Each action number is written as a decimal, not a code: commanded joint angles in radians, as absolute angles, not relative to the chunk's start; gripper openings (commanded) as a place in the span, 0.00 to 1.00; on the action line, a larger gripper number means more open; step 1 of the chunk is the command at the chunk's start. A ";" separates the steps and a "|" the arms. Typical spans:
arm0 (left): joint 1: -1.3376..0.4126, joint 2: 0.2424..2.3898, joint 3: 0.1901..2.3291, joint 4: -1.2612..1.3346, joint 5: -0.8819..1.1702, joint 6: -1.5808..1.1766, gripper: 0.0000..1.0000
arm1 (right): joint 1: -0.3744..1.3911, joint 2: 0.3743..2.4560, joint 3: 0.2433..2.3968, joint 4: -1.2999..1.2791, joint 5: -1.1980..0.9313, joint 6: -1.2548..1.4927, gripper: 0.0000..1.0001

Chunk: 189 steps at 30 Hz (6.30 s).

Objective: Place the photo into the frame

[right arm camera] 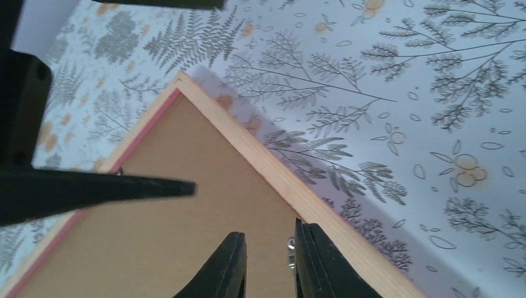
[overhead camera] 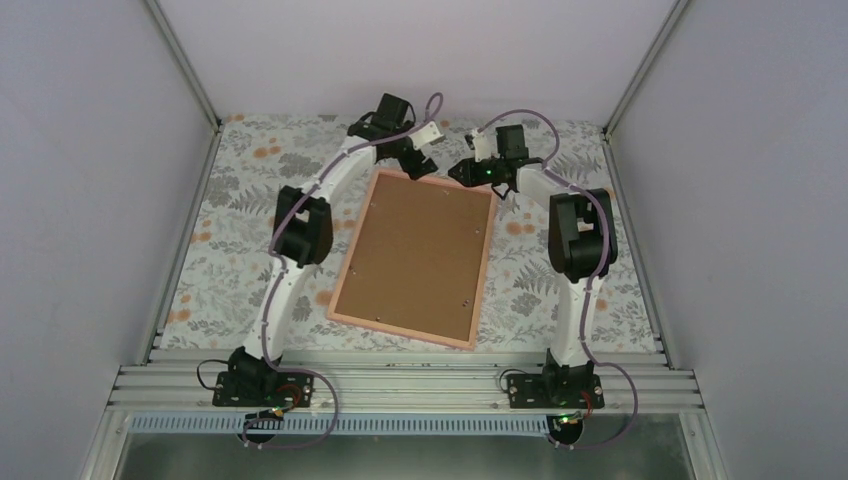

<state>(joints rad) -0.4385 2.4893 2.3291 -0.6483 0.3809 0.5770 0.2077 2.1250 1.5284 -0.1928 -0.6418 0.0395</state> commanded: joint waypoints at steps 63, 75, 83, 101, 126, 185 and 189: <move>-0.555 2.781 2.511 -0.708 0.232 0.860 0.16 | 0.124 2.185 1.439 -0.356 -0.497 -0.051 0.46; -0.550 2.545 2.420 -0.661 0.282 0.806 0.58 | 0.046 1.939 1.353 -0.332 -0.602 0.089 0.61; -0.540 2.352 2.105 -0.649 0.456 0.837 0.54 | 0.026 1.880 1.178 -0.389 -0.671 0.115 0.62; -0.682 2.357 1.876 -0.520 0.571 0.804 0.26 | 0.026 2.033 1.149 -0.343 -0.670 0.140 0.48; -0.762 2.525 1.954 -0.478 0.425 0.770 0.12 | 0.027 2.081 1.147 -0.339 -0.575 0.191 0.18; -0.967 1.992 1.114 -0.147 0.356 0.723 0.21 | 0.243 2.023 1.037 -0.472 -0.783 -0.065 0.06; -0.981 2.009 1.117 -0.124 0.328 0.703 0.20 | 0.241 2.047 1.041 -0.468 -0.751 -0.042 0.04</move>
